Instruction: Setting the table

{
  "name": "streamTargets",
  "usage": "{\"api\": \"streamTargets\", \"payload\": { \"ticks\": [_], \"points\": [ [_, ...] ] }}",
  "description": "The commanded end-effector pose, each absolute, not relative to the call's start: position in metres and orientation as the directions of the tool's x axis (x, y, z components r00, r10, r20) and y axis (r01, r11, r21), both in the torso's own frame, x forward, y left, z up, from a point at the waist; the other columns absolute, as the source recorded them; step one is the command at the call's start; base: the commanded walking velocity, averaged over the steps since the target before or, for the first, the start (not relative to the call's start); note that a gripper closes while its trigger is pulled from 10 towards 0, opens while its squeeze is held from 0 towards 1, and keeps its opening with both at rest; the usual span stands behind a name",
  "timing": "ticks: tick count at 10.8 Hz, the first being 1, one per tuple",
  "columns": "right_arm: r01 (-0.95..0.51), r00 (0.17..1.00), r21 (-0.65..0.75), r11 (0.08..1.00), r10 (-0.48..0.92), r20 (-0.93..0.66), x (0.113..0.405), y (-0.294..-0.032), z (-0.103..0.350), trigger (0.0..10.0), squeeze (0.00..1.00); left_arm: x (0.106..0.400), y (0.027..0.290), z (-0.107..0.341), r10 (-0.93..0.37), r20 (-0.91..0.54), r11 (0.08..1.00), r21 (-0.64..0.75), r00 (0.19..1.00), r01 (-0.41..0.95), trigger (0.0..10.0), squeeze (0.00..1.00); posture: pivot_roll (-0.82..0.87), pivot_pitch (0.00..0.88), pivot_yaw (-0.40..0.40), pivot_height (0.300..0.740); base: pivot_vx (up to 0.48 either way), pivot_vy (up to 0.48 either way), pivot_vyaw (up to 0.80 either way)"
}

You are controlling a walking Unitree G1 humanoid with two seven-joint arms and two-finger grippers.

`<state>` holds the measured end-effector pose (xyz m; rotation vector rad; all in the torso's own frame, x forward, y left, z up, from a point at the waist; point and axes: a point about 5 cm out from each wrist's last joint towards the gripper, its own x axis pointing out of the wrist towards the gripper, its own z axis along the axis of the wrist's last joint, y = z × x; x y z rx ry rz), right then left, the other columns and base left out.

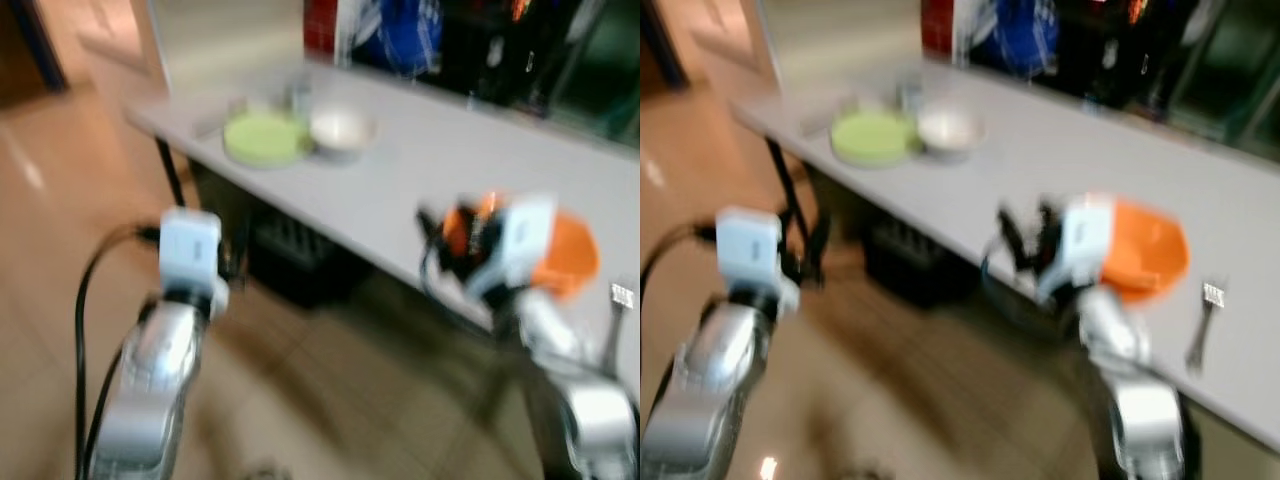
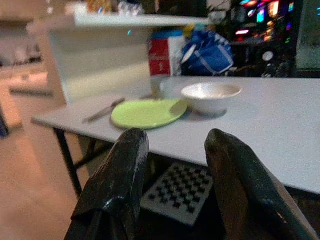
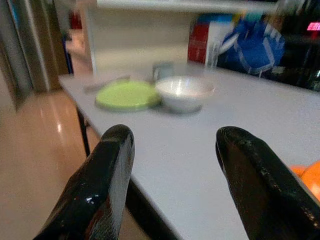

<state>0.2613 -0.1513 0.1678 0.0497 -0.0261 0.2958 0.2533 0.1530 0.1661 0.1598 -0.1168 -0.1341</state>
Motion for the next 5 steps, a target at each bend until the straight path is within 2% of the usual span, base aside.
{"api": "streamTargets", "payload": {
  "ticks": [1, 5],
  "points": [
    [-0.300, 0.952, 0.019, 0.954, 0.298, 0.066, 0.2660, -0.1522, 0.1725, 10.0, 0.00, 0.2534, 0.1513, 0.1691, -0.147, 0.123, 0.974, 0.191, 0.982, 0.122, 10.0, 0.00, 0.03, 0.000, -0.011, 0.740, 0.000, 0.000, 0.80],
    [-0.364, 0.930, 0.001, 0.931, 0.363, 0.059, 0.2653, -0.1462, 0.1721, 10.0, 0.00, 0.2551, 0.1498, 0.1738, -0.178, 0.173, 0.971, 0.188, 0.969, 0.145, 10.0, 0.00, 0.00, 0.000, -0.007, 0.740, 0.000, 0.000, 0.80]
  ]
}}
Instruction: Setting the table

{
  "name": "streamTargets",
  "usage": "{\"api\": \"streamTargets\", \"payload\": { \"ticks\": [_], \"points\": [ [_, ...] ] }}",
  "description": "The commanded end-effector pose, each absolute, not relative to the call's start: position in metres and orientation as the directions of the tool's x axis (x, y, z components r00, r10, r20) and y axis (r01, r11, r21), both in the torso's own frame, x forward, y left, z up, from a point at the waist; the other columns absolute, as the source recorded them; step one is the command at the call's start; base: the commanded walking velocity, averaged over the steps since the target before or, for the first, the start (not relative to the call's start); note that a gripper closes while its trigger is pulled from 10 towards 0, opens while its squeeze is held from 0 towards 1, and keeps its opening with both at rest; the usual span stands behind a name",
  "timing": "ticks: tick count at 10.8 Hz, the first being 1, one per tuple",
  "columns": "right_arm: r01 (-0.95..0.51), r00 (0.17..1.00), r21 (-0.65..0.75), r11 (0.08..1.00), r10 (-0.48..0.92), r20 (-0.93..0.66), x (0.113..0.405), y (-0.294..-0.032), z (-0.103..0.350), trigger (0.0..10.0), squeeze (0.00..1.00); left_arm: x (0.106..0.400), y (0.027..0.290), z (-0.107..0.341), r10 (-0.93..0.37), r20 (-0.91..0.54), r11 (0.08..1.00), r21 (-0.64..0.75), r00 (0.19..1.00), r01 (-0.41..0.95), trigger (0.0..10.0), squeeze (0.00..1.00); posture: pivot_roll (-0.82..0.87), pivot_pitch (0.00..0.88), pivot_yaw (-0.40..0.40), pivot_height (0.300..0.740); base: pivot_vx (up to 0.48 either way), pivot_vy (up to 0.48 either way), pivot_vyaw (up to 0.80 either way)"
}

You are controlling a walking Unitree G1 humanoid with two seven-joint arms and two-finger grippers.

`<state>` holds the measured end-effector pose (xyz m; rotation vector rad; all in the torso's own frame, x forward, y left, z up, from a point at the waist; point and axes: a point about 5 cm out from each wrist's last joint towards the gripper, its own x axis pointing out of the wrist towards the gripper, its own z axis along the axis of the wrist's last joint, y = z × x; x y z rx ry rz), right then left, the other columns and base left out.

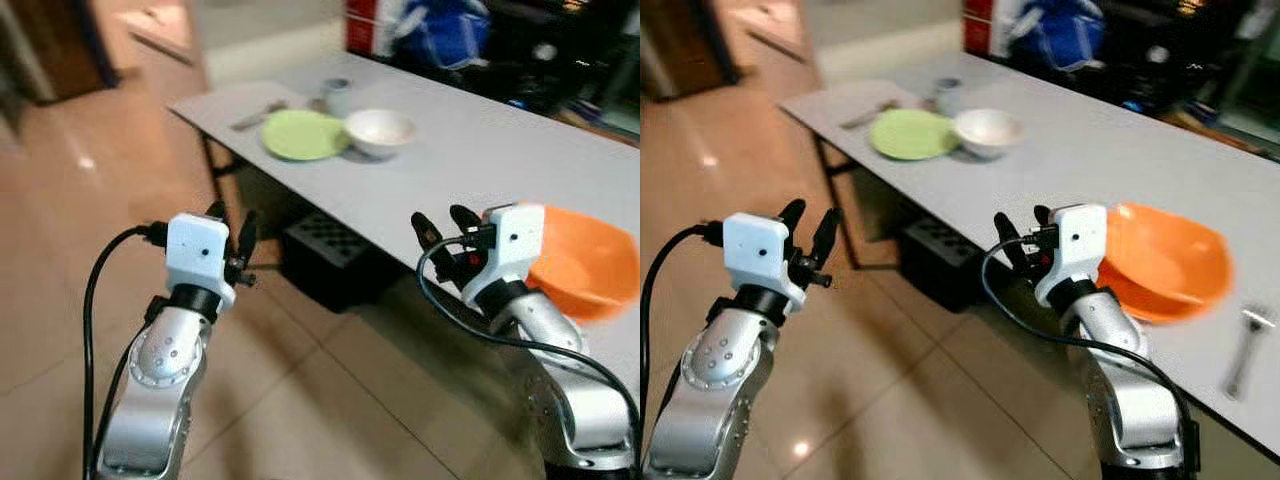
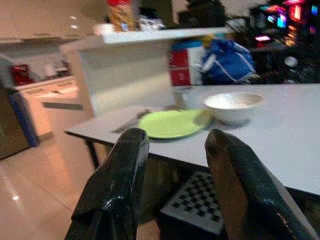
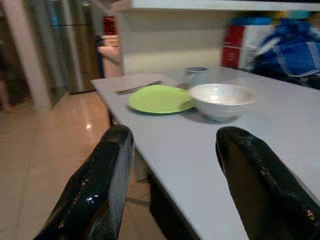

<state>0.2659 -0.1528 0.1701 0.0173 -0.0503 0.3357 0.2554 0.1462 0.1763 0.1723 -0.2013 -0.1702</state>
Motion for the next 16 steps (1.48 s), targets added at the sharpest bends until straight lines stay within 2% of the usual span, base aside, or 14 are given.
{"api": "streamTargets", "payload": {
  "ticks": [1, 2, 6, 11, 14, 16],
  "points": [
    [-0.377, 0.925, -0.002, 0.926, 0.376, 0.059, 0.265, -0.146, 0.173, 10.0, 0.00, 0.256, 0.148, 0.175, -0.187, 0.179, 0.971, 0.185, 0.966, 0.153, 10.0, 0.00, 0.00, 0.003, -0.014, 0.740, 0.000, 0.000, 0.80],
    [-0.424, 0.904, -0.008, 0.906, 0.424, 0.052, 0.265, -0.145, 0.171, 10.0, 0.00, 0.253, 0.146, 0.172, -0.181, 0.179, 0.972, 0.185, 0.967, 0.147, 10.0, 0.00, 0.01, 0.010, -0.028, 0.740, 0.000, 0.000, 0.80],
    [-0.444, 0.895, 0.027, 0.895, 0.443, 0.050, 0.266, -0.144, 0.166, 10.0, 0.00, 0.245, 0.145, 0.171, -0.191, 0.194, 0.969, 0.197, 0.962, 0.153, 10.0, 0.00, 0.02, 0.008, -0.051, 0.740, 0.000, 0.000, 0.80],
    [-0.460, 0.886, -0.019, 0.888, 0.460, 0.063, 0.267, -0.142, 0.169, 10.0, 0.00, 0.246, 0.145, 0.172, -0.202, 0.205, 0.968, 0.191, 0.958, 0.163, 10.0, 0.00, 0.02, 0.027, -0.064, 0.740, 0.392, 0.000, 0.80],
    [-0.425, 0.900, -0.095, 0.900, 0.431, 0.064, 0.271, -0.136, 0.168, 10.0, 0.00, 0.248, 0.151, 0.174, -0.188, 0.211, 0.970, 0.195, 0.959, 0.147, 10.0, 0.00, 0.02, 0.023, -0.053, 0.740, 0.424, 0.000, 0.00],
    [-0.340, 0.933, -0.125, 0.932, 0.351, 0.084, 0.273, -0.148, 0.170, 10.0, 0.00, 0.249, 0.156, 0.170, -0.169, 0.200, 0.976, 0.174, 0.965, 0.134, 10.0, 0.00, 0.00, 0.032, -0.056, 0.740, 0.426, 0.000, 0.00]
  ]
}}
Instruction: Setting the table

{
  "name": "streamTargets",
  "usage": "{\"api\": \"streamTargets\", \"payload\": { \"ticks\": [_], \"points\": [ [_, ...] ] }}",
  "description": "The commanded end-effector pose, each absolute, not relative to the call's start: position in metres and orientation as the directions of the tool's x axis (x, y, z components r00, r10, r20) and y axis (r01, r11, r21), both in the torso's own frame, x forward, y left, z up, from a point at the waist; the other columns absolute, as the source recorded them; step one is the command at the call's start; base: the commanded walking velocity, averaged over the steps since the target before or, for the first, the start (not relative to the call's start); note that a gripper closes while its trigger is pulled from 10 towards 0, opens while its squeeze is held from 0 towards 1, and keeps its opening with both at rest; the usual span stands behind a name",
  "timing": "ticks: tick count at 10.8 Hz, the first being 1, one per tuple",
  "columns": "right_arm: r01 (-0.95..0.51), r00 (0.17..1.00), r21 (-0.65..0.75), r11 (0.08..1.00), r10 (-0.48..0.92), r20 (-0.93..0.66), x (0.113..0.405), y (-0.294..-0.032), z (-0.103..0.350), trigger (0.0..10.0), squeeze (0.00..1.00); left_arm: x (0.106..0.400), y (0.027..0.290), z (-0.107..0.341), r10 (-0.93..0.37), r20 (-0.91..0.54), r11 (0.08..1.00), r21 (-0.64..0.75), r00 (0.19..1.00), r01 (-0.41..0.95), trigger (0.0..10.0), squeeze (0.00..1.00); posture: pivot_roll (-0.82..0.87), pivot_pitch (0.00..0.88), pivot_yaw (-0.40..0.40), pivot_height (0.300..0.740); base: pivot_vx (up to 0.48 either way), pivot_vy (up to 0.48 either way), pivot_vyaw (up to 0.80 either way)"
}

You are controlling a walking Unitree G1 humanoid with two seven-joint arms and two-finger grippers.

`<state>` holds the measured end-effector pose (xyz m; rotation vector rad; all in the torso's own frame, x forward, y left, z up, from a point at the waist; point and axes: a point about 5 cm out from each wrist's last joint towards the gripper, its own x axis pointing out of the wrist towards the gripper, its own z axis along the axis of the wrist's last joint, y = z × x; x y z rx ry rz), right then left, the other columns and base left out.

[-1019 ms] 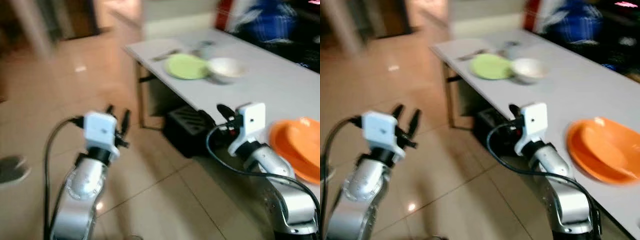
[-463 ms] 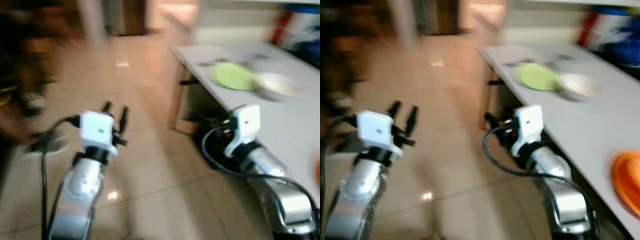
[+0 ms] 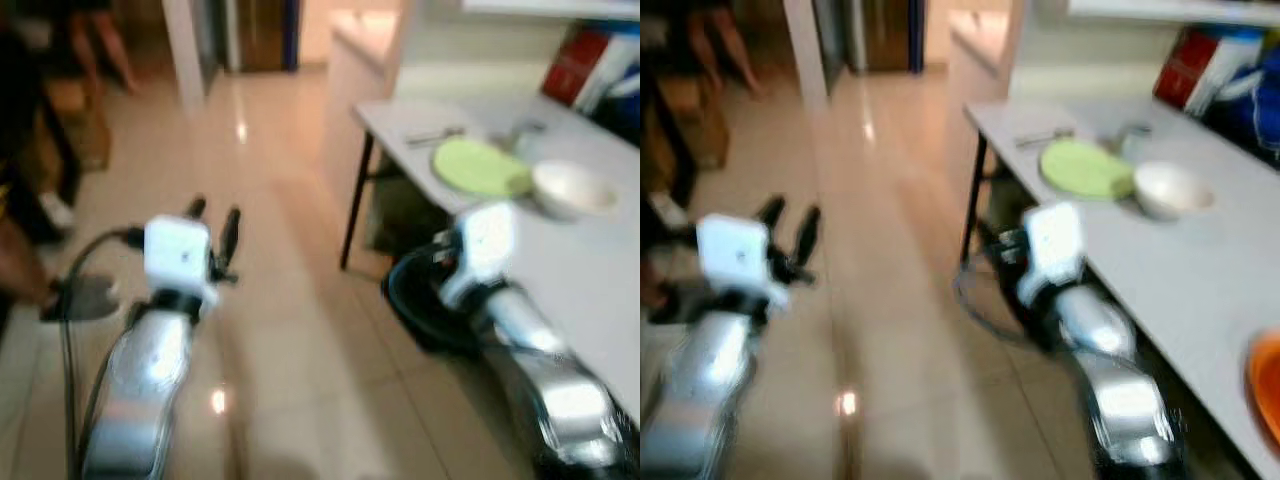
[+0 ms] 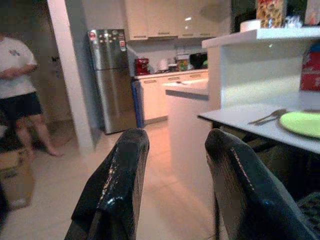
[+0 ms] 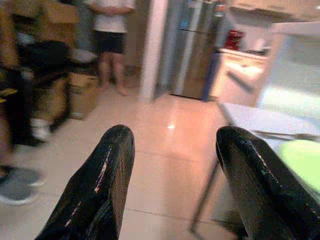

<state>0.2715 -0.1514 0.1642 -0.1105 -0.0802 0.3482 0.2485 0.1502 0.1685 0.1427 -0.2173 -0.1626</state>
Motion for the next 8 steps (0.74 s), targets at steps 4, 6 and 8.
{"api": "streamTargets", "payload": {
  "ticks": [4, 6, 8],
  "points": [
    [-0.281, 0.959, -0.079, 0.956, 0.284, 0.024, 0.273, -0.164, 0.143, 10.0, 0.00, 0.240, 0.161, 0.144, -0.154, 0.136, 0.979, 0.157, 0.979, 0.132, 10.0, 0.00, 0.01, 0.027, -0.062, 0.740, 0.430, 0.000, 0.00],
    [-0.336, 0.940, -0.059, 0.940, 0.339, 0.050, 0.270, -0.161, 0.145, 10.0, 0.00, 0.235, 0.158, 0.143, -0.165, 0.141, 0.976, 0.163, 0.976, 0.142, 10.0, 0.00, 0.03, 0.030, -0.072, 0.740, 0.431, 0.000, 0.00],
    [-0.341, 0.938, -0.074, 0.937, 0.345, 0.042, 0.273, -0.153, 0.140, 10.0, 0.00, 0.239, 0.164, 0.145, -0.162, 0.155, 0.976, 0.173, 0.975, 0.134, 10.0, 0.00, 0.03, 0.019, -0.057, 0.740, 0.433, 0.000, 0.40]
  ]
}}
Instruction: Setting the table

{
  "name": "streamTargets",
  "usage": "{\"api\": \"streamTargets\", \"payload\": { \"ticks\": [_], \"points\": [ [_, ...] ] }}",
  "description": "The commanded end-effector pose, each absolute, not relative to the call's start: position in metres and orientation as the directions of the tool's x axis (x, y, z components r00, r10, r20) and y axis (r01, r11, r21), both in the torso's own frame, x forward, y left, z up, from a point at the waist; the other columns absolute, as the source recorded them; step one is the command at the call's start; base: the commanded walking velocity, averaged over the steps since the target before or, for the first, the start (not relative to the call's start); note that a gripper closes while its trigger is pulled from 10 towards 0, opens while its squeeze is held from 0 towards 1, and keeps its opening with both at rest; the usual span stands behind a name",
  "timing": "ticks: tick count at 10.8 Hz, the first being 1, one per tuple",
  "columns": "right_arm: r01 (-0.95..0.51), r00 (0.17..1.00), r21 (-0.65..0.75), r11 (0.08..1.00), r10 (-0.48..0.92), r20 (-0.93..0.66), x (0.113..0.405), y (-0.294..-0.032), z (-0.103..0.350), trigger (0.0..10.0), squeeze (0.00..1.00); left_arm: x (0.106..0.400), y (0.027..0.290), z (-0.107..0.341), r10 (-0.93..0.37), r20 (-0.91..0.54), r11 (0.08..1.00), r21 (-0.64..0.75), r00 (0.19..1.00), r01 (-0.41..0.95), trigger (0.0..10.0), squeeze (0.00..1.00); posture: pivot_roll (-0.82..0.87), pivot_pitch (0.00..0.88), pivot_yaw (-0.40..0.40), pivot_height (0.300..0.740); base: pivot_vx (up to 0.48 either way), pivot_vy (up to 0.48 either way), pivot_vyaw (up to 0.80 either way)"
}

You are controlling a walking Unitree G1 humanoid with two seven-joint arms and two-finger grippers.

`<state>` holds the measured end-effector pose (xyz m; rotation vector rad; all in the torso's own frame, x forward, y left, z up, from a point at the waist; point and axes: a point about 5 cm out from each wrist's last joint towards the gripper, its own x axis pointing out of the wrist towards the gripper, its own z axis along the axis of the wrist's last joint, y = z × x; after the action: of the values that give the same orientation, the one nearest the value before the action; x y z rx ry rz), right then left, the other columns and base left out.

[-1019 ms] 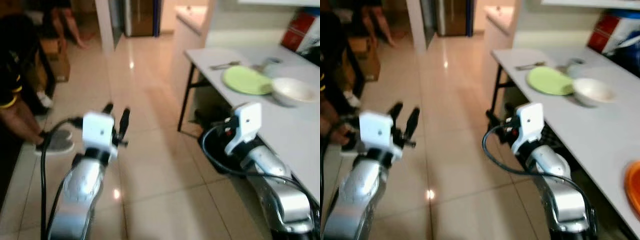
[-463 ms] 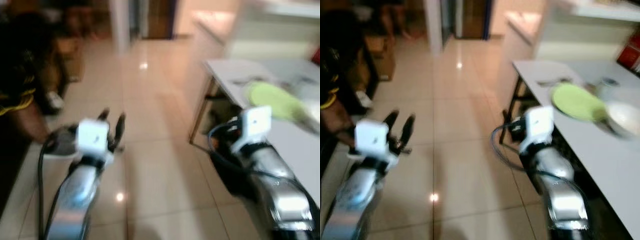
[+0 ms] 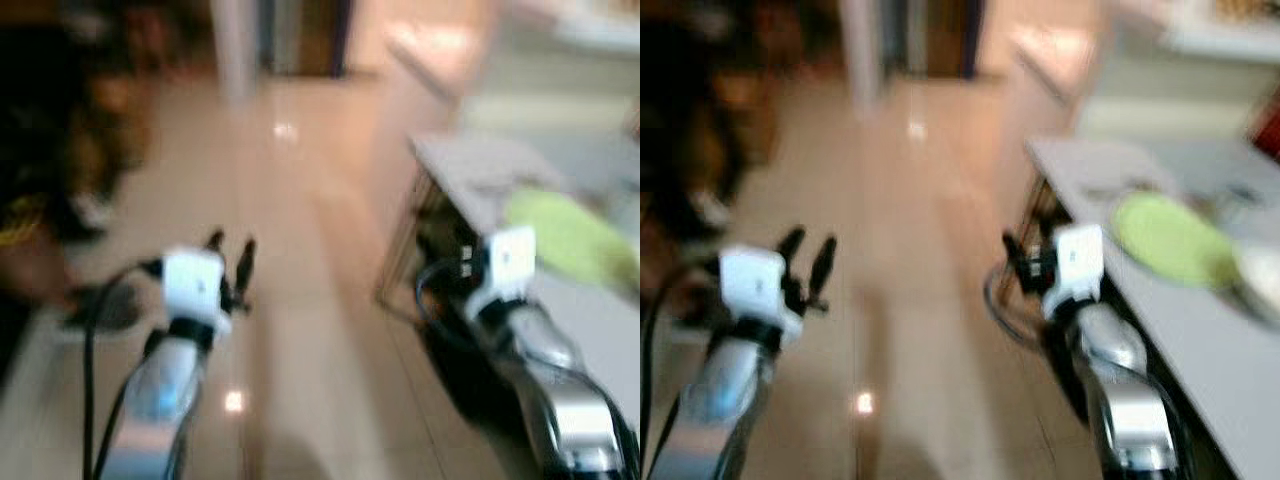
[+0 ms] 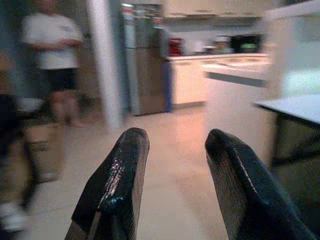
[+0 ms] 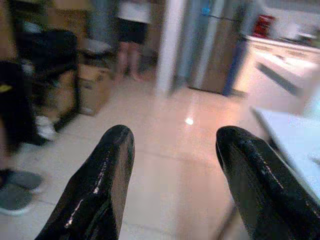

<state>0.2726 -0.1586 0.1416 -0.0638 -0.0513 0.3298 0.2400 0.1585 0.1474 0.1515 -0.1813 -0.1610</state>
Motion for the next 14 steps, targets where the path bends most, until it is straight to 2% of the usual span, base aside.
{"api": "streamTargets", "payload": {
  "ticks": [1, 4, 7, 9, 12, 14],
  "points": [
    [-0.317, 0.945, -0.086, 0.944, 0.322, 0.049, 0.273, -0.154, 0.144, 10.0, 0.00, 0.242, 0.166, 0.144, -0.153, 0.153, 0.978, 0.163, 0.976, 0.128, 10.0, 0.00, 0.01, 0.022, -0.046, 0.740, 0.435, 0.000, 0.80],
    [-0.272, 0.961, -0.066, 0.960, 0.274, 0.033, 0.275, -0.164, 0.141, 10.0, 0.00, 0.243, 0.162, 0.144, -0.165, 0.155, 0.976, 0.166, 0.974, 0.139, 10.0, 0.00, 0.03, 0.022, -0.057, 0.740, 0.433, 0.000, 0.00],
    [-0.278, 0.960, -0.067, 0.958, 0.280, 0.030, 0.274, -0.156, 0.140, 10.0, 0.00, 0.248, 0.164, 0.148, -0.181, 0.170, 0.972, 0.178, 0.969, 0.150, 10.0, 0.00, 0.02, 0.018, -0.043, 0.740, 0.433, 0.000, 0.00],
    [-0.283, 0.958, -0.047, 0.958, 0.285, 0.024, 0.273, -0.160, 0.139, 10.0, 0.00, 0.242, 0.155, 0.148, -0.204, 0.169, 0.967, 0.186, 0.964, 0.172, 10.0, 0.00, 0.05, 0.022, -0.064, 0.740, 0.431, 0.000, 0.00],
    [-0.277, 0.957, -0.072, 0.958, 0.282, 0.065, 0.274, -0.153, 0.150, 10.0, 0.00, 0.247, 0.163, 0.151, -0.188, 0.178, 0.972, 0.174, 0.966, 0.157, 10.0, 0.00, 0.02, 0.025, -0.052, 0.740, 0.441, 0.000, 0.71],
    [-0.248, 0.966, -0.021, 0.969, 0.249, 0.067, 0.277, -0.159, 0.149, 10.0, 0.00, 0.245, 0.163, 0.150, -0.179, 0.172, 0.973, 0.178, 0.969, 0.149, 10.0, 0.00, 0.05, 0.020, -0.056, 0.740, 0.452, 0.000, 0.00]
  ]
}}
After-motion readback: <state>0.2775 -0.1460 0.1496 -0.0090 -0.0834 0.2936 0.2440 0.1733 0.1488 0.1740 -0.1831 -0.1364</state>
